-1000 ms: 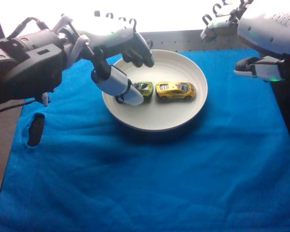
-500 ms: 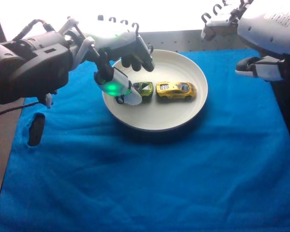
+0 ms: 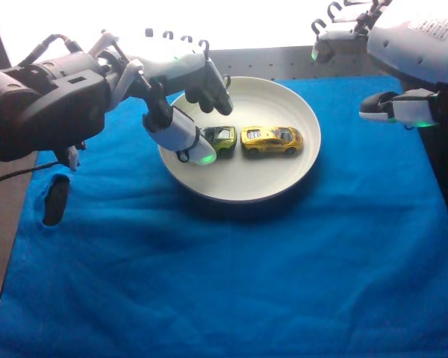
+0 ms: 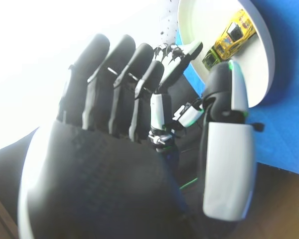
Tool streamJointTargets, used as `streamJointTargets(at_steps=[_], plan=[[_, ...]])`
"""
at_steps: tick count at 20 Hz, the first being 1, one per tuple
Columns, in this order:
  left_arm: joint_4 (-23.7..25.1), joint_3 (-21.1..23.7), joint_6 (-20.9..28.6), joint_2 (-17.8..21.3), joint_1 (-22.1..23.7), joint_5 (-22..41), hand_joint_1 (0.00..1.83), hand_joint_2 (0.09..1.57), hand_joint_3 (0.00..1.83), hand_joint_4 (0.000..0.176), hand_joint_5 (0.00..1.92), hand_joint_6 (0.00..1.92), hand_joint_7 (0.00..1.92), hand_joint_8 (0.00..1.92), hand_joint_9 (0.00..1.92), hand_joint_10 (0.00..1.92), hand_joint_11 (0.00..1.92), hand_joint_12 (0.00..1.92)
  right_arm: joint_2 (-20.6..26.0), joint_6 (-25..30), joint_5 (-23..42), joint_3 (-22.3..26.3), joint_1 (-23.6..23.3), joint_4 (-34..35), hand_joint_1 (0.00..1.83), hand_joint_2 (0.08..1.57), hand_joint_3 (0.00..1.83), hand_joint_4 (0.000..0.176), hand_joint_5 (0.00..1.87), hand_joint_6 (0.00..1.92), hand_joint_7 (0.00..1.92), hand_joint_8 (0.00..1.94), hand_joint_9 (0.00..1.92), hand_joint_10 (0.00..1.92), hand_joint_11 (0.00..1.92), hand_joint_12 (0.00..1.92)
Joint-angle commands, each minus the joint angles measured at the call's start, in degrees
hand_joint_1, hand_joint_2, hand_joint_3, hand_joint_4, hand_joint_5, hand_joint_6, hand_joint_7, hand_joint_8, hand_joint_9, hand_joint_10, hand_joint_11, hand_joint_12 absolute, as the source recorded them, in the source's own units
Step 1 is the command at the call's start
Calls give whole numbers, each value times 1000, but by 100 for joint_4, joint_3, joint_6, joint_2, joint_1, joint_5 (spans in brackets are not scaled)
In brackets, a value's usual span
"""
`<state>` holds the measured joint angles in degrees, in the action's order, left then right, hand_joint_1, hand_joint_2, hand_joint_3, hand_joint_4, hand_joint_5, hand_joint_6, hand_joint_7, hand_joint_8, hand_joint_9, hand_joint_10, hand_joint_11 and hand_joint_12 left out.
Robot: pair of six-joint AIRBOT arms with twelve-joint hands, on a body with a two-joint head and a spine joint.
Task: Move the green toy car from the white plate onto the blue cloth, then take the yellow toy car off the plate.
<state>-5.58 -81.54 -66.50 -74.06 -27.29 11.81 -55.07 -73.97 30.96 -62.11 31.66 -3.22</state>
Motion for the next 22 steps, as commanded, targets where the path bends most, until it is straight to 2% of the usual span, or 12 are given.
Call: streamJointTargets(at_steps=[1, 3, 4, 8, 9, 11, 14, 15, 17, 18, 21, 22], plan=[[-11, -28, -9, -44, 33, 556, 991, 904, 0, 0, 843, 4, 626, 607, 322, 1085, 0, 1628, 6, -35, 703, 19, -95, 16, 1135, 987, 1, 0, 569, 500, 617, 700, 457, 1113, 166, 1711], [-50, -69, -9, -73, 22, 538, 1005, 898, 0, 0, 842, 3, 626, 630, 287, 1137, 0, 1643, 6, -35, 703, 20, -95, 16, 1126, 980, 0, 0, 560, 571, 628, 783, 471, 1174, 138, 1763], [-82, -101, -9, -96, 4, 521, 998, 905, 1, 0, 835, 2, 609, 577, 283, 1016, 0, 1440, 6, -35, 704, 22, -95, 16, 1126, 979, 0, 0, 556, 583, 627, 792, 469, 1176, 121, 1766], [-122, -132, -9, -116, -24, 508, 986, 920, 1, 0, 844, 3, 725, 273, 422, 641, 0, 1047, 6, -35, 706, 26, -95, 16, 1128, 982, 0, 0, 532, 609, 604, 781, 439, 1165, 109, 1777], [-128, -132, -13, -117, -27, 508, 976, 925, 1, 0, 846, 4, 746, 255, 453, 638, 0, 1190, 6, -35, 708, 28, -95, 16, 1135, 983, 1, 0, 532, 607, 600, 777, 432, 1162, 105, 1774], [-156, -136, -55, -125, -30, 508, 985, 924, 0, 0, 851, 5, 756, 222, 448, 633, 0, 1143, 6, -35, 710, 31, -95, 16, 1133, 982, 0, 0, 531, 612, 600, 781, 429, 1169, 102, 1794], [-270, -137, -212, -141, -38, 481, 1002, 918, 0, 0, 860, 5, 756, 180, 346, 885, 0, 1487, 6, -35, 715, 31, -95, 16, 1119, 986, 2, 0, 512, 610, 588, 816, 421, 1233, 102, 1827], [-287, -139, -212, -145, -50, 481, 1004, 919, 0, 0, 863, 5, 769, 176, 360, 854, 0, 1375, 6, -35, 716, 31, -95, 16, 1118, 988, 2, 0, 512, 618, 567, 827, 391, 1247, 65, 1839], [-304, -153, -212, -160, -75, 481, 1020, 919, 0, 0, 877, 10, 768, 167, 377, 867, 0, 1482, 6, -35, 717, 34, -95, 16, 1121, 992, 3, 0, 518, 608, 566, 831, 401, 1242, 101, 1832], [-307, -155, -212, -168, -83, 481, 1016, 924, 2, 0, 881, 12, 767, 161, 379, 820, 0, 1237, 6, -35, 718, 36, -95, 16, 1130, 993, 3, 0, 526, 611, 574, 831, 411, 1237, 112, 1843], [-307, -155, -212, -176, -84, 481, 1047, 942, 1, 0, 930, 24, 881, 134, 534, 569, 0, 983, 7, -35, 719, 37, -95, 16, 1132, 991, 1, 0, 532, 643, 592, 811, 440, 1211, 141, 1805], [-308, -155, -212, -176, -83, 486, 1075, 974, 8, 0, 974, 41, 950, 169, 581, 634, 0, 1255, 7, -35, 719, 37, -95, 16, 1137, 993, 2, 0, 530, 648, 600, 811, 453, 1212, 168, 1810]])
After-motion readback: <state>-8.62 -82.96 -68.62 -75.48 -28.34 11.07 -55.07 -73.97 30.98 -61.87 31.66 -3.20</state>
